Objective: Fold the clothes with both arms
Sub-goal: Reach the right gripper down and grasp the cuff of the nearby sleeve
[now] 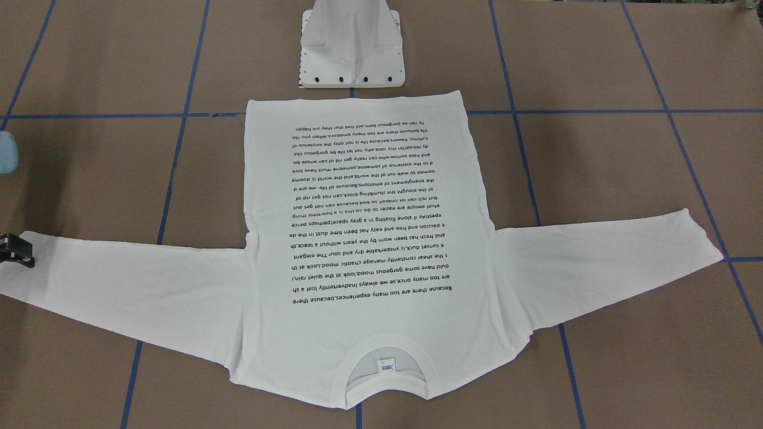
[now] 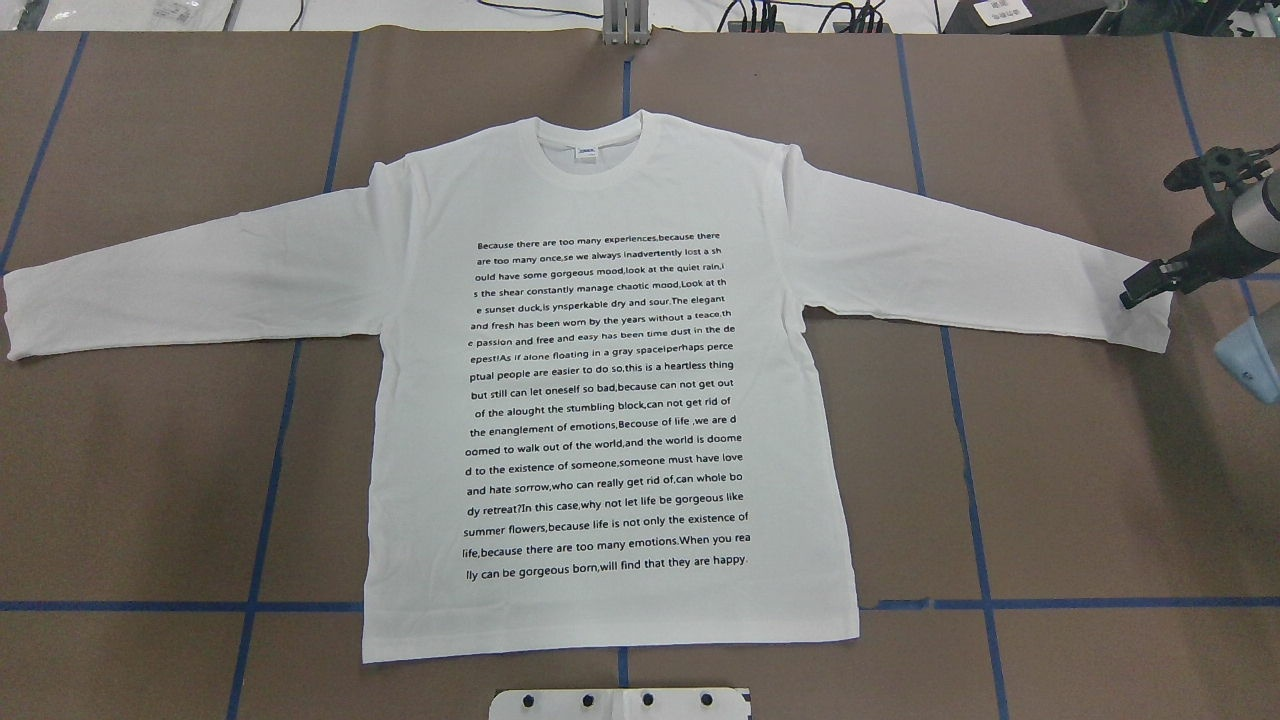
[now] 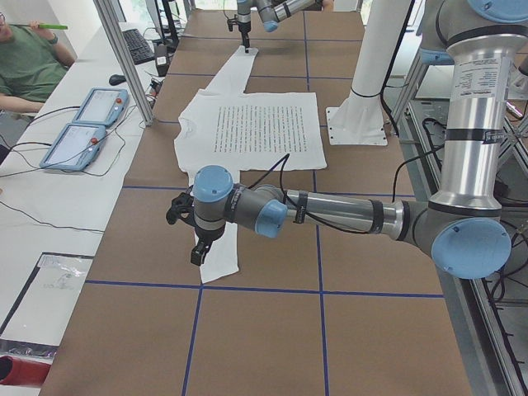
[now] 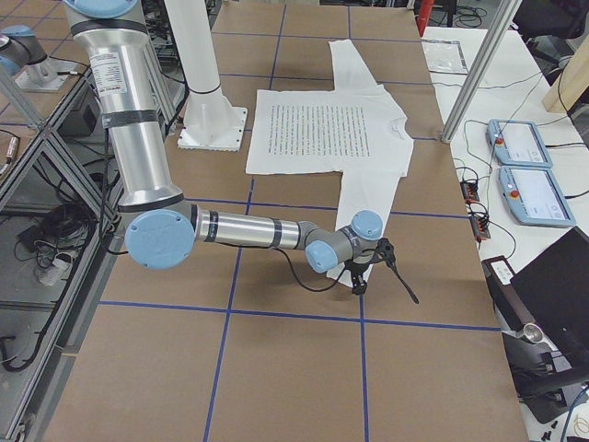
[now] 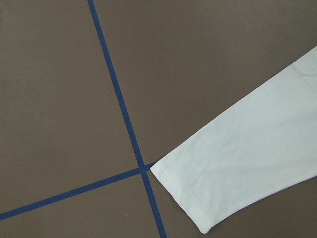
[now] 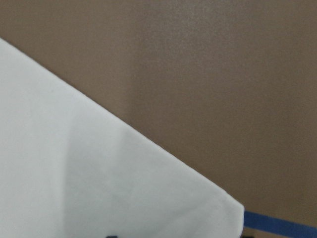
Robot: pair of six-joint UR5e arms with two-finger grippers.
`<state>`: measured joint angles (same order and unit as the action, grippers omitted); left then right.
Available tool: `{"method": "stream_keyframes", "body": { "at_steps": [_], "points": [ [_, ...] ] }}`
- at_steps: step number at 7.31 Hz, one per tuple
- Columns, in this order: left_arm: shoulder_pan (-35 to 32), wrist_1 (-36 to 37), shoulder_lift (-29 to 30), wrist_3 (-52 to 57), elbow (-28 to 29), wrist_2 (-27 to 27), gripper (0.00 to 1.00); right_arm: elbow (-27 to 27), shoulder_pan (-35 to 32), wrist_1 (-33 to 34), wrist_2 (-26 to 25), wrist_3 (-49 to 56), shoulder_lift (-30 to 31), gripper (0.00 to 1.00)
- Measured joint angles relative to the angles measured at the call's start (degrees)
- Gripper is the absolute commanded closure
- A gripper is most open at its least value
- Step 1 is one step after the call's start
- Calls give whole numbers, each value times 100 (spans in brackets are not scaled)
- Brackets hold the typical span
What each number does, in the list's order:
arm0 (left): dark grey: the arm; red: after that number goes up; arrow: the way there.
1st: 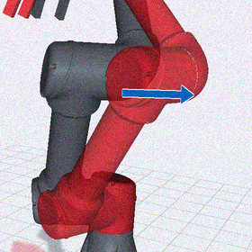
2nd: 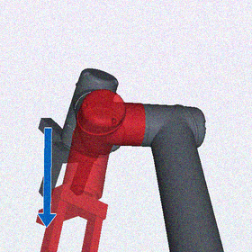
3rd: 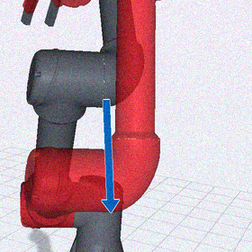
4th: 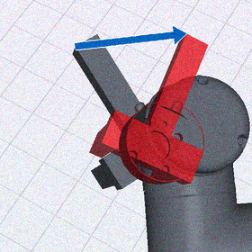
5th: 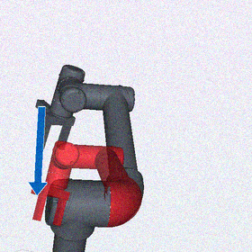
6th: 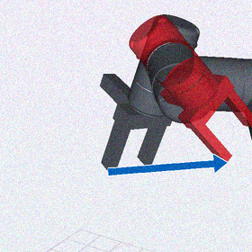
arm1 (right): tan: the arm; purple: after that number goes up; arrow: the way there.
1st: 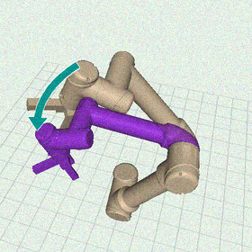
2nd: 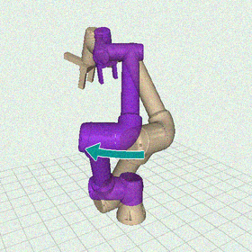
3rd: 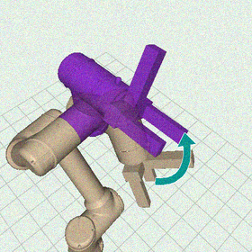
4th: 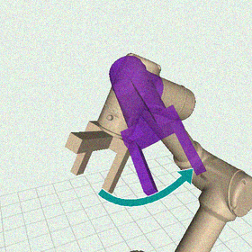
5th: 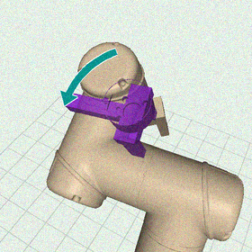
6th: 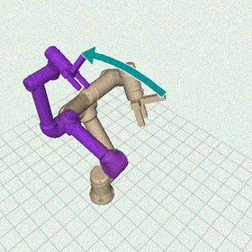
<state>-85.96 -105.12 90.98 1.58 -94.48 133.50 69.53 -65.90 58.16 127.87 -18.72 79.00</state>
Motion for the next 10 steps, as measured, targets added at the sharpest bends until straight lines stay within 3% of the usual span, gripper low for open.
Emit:
{"method": "stream_keyframes", "body": {
  "at_steps": [4,7,10],
  "points": [
    [2,11,-1,-1,2,6,0,31,-72,12,40,0,-40,70],
    [1,17,-1,-8,-2,9,0,34,-103,19,45,-5,-80,97],
    [0,17,-1,-16,-11,9,0,57,-138,13,116,-18,-141,100]
  ]
}}
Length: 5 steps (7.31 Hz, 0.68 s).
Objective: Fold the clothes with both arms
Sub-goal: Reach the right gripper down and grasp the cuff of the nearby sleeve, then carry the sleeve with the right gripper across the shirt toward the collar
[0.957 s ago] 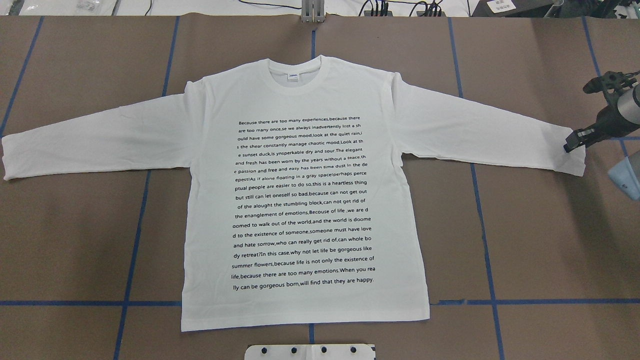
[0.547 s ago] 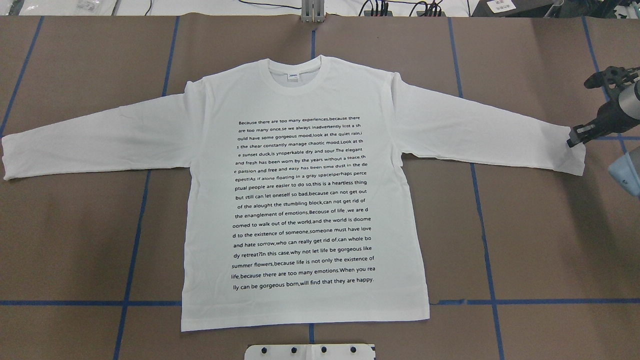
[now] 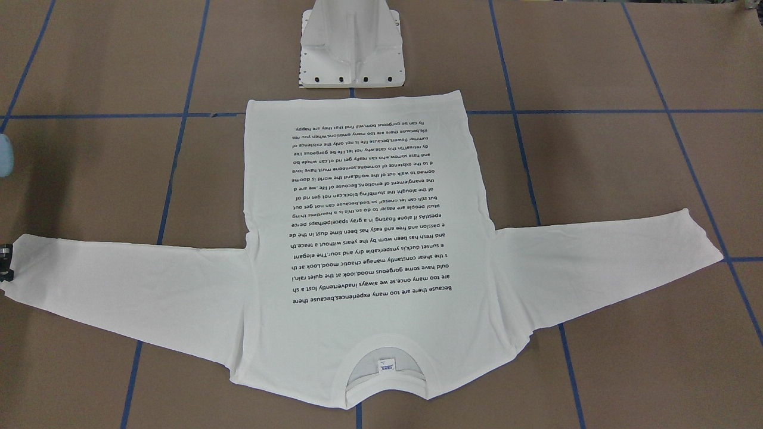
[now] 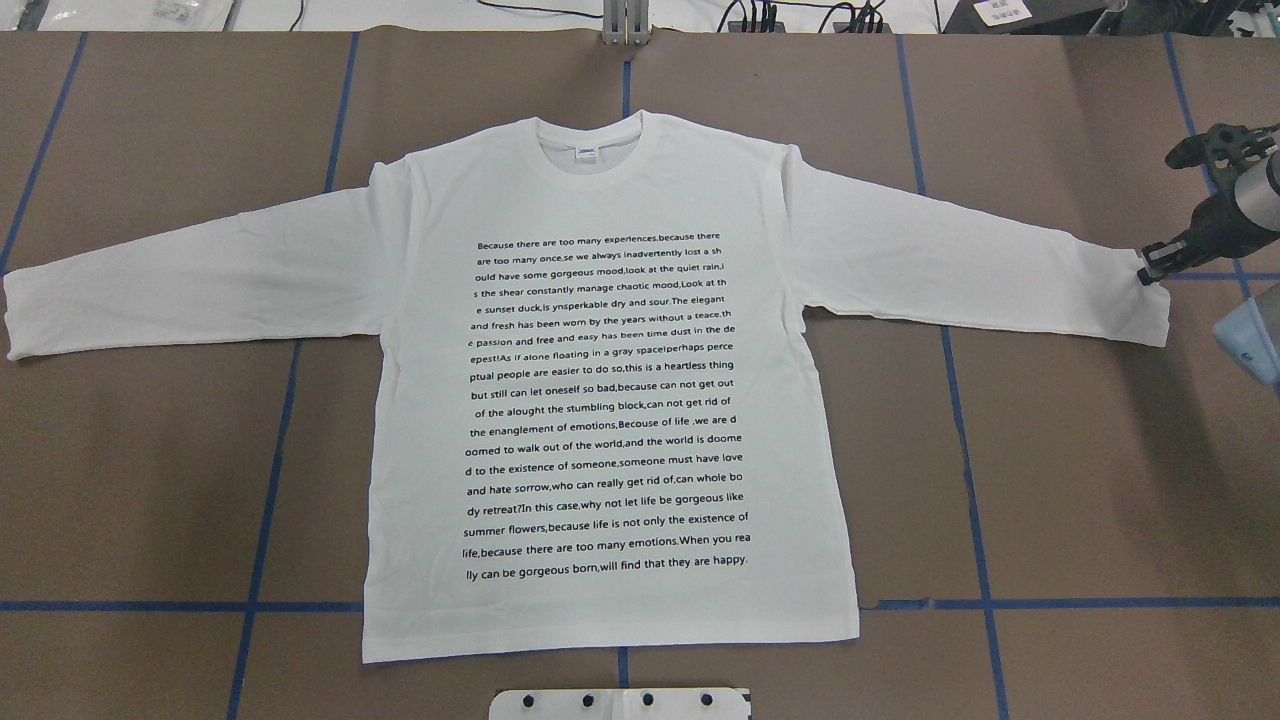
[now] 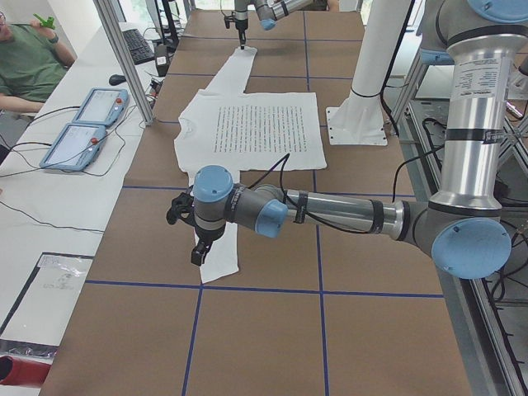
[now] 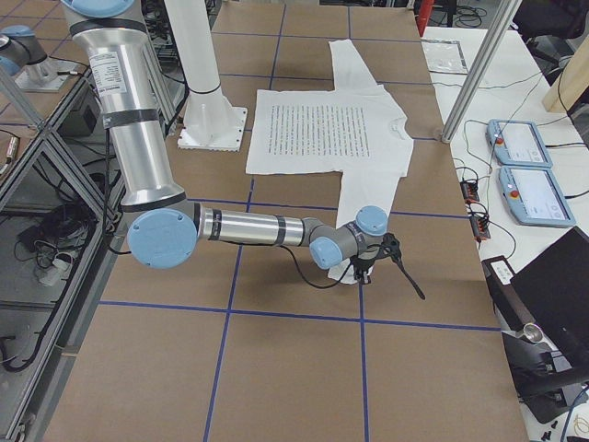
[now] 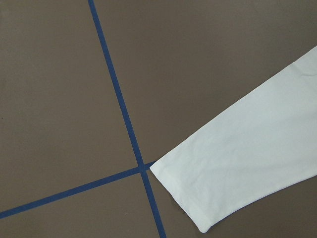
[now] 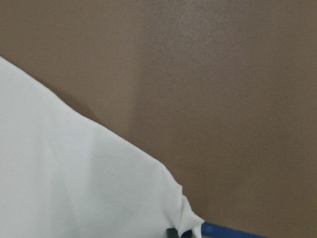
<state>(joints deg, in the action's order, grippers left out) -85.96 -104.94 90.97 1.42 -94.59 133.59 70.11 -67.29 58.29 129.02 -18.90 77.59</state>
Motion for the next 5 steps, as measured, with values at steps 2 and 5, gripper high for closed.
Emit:
{"method": "stream_keyframes", "body": {
  "at_steps": [2,5],
  "points": [
    [0,-2,0,-1,-1,0,0,152,-78,-18,401,-183,-56,100],
    [0,-29,-11,14,20,0,0,902,25,-20,1140,-1800,-504,100]
  ]
}}
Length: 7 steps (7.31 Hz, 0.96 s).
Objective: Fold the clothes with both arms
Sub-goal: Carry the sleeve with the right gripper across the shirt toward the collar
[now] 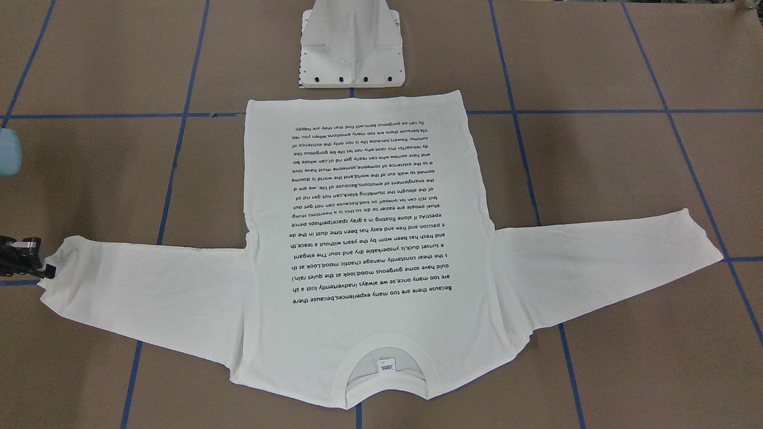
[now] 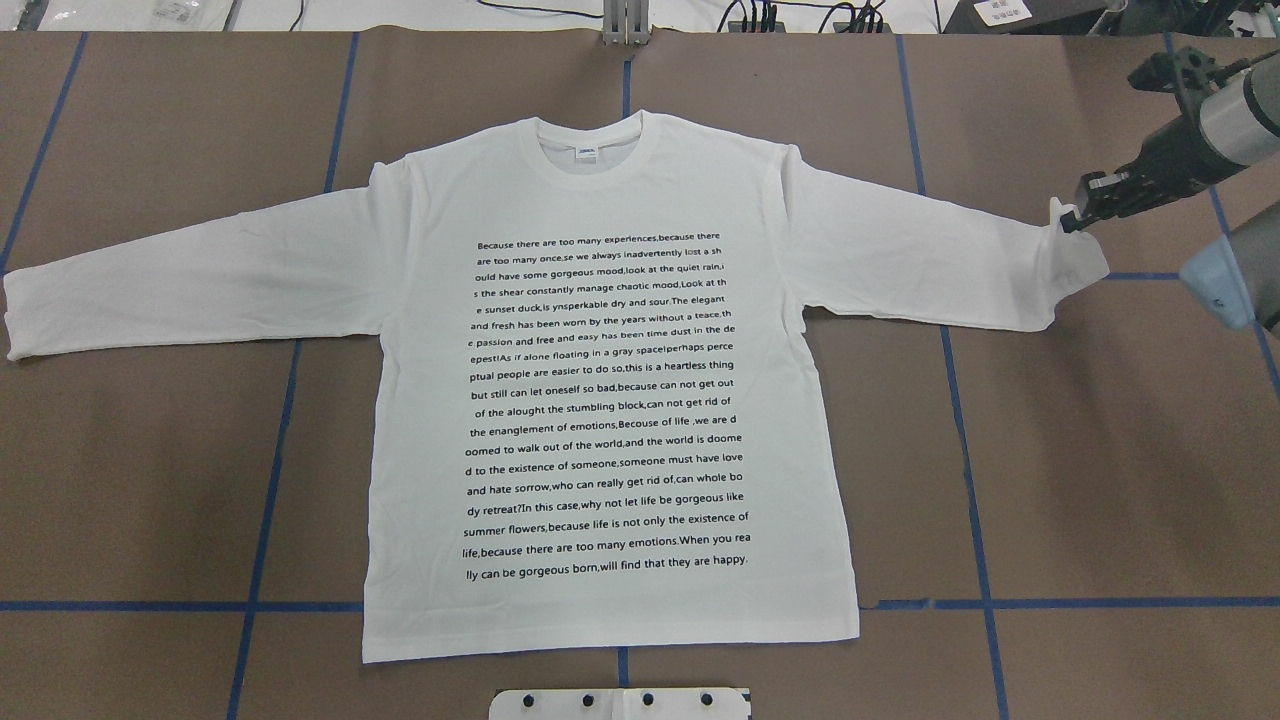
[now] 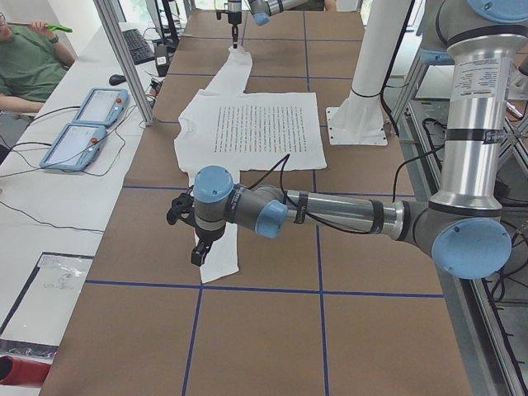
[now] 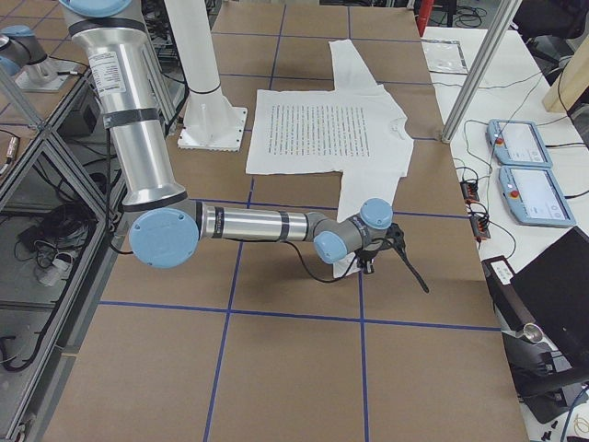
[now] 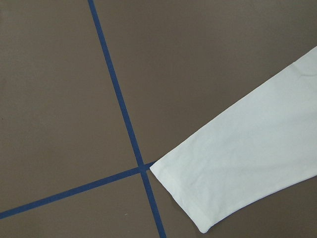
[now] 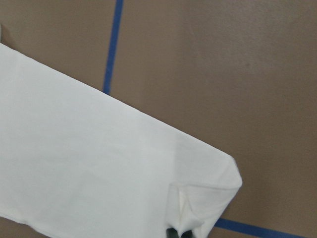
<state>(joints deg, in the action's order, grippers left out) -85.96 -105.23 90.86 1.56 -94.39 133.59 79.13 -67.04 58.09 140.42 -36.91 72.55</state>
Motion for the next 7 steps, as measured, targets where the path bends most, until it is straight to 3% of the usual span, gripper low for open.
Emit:
{"method": "stream_keyframes", "body": {
  "at_steps": [2,4,7],
  "points": [
    [-2,-5,-25,9,10,0,0,537,460,-17,-2,-1644,-546,100],
    [-7,-6,-63,11,18,0,0,889,1090,-3,-583,-2789,-1231,100],
    [-14,-1,-107,13,35,-13,0,926,1858,23,-1460,-3588,-2527,100]
  ]
}}
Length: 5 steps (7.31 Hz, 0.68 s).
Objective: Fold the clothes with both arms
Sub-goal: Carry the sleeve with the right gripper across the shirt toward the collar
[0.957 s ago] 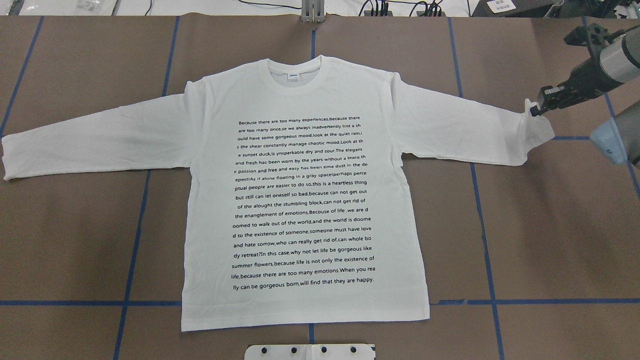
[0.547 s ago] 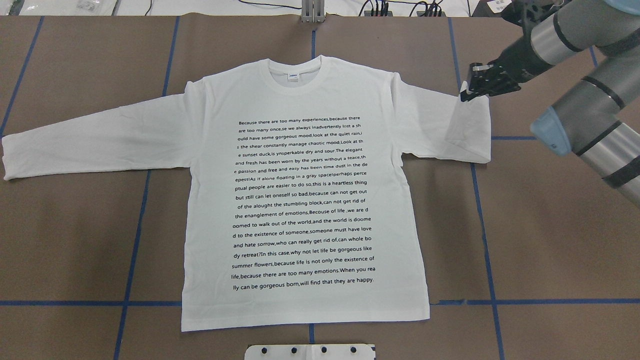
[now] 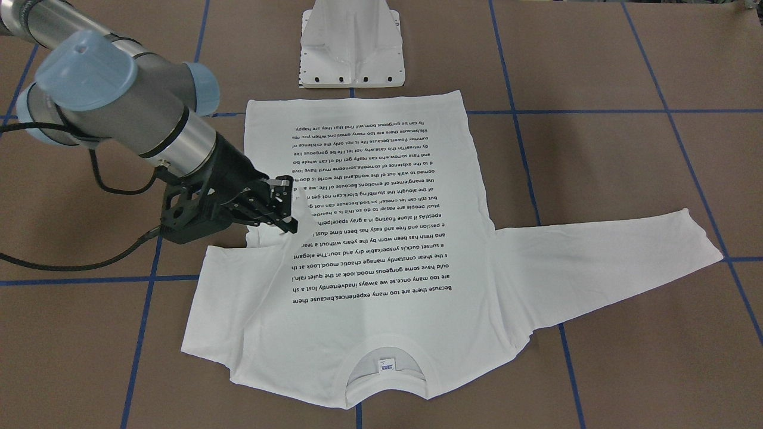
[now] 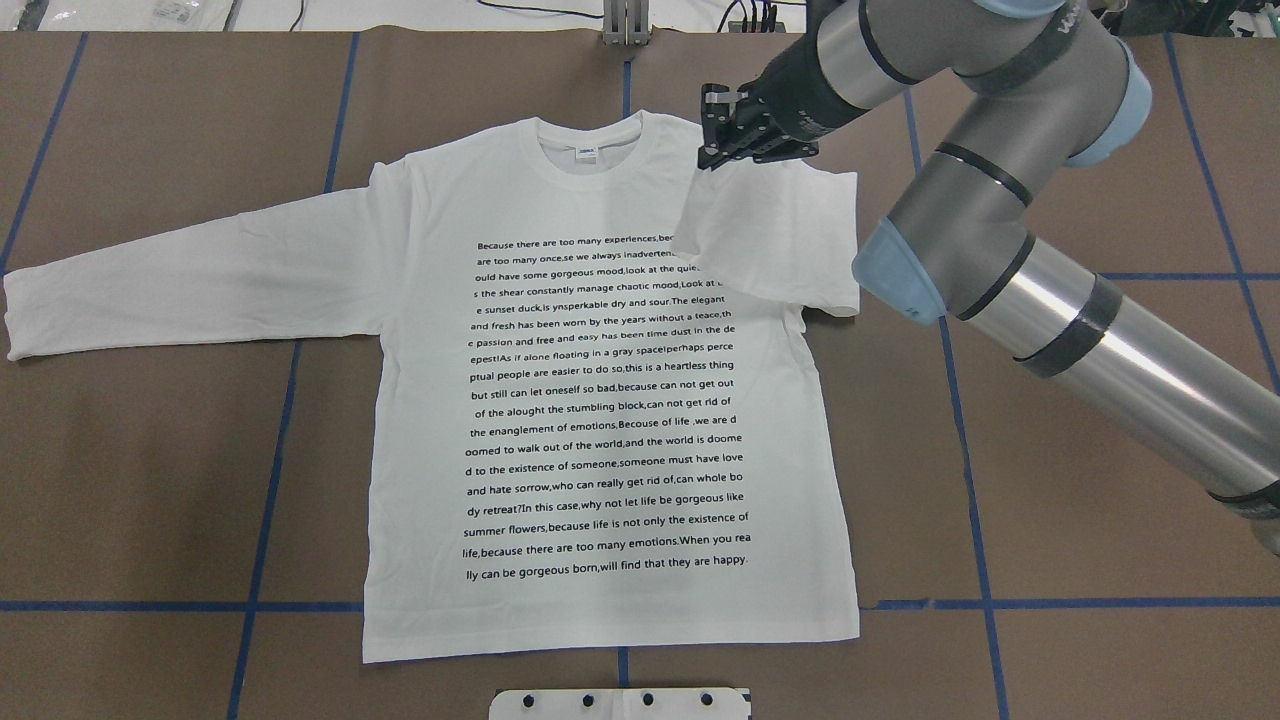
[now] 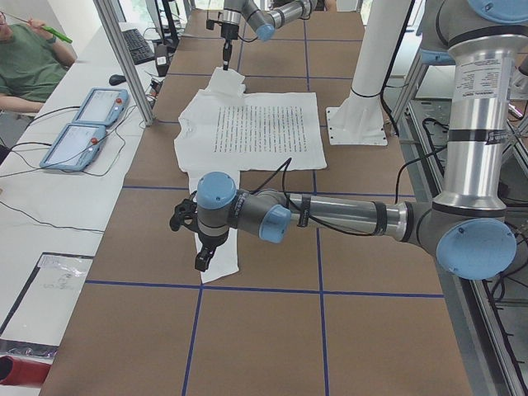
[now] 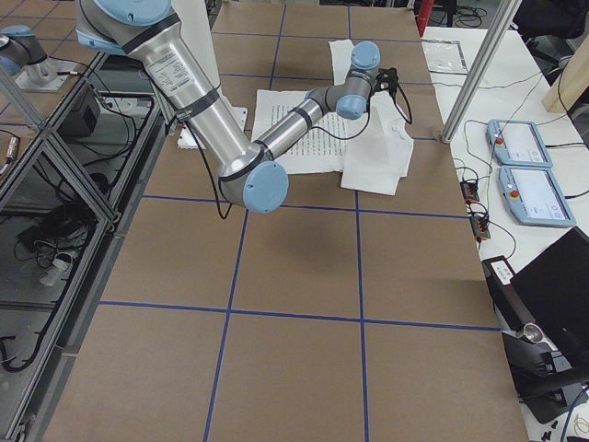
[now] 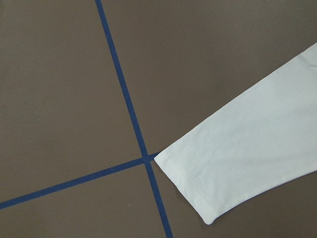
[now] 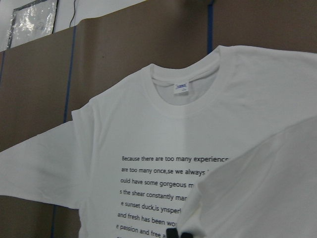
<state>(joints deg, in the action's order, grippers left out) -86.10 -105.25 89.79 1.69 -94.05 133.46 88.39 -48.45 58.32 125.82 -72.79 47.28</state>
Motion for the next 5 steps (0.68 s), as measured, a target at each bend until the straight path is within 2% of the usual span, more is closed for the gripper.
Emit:
{"method": "stream_keyframes", "body": {
  "at_steps": [3,5],
  "points": [
    [-6,12,-24,22,17,-22,0,-429,971,14,-1161,-215,-1004,100],
    [-9,13,-28,2,24,-29,0,-1016,1331,13,-1535,-195,-1447,100]
  ]
}}
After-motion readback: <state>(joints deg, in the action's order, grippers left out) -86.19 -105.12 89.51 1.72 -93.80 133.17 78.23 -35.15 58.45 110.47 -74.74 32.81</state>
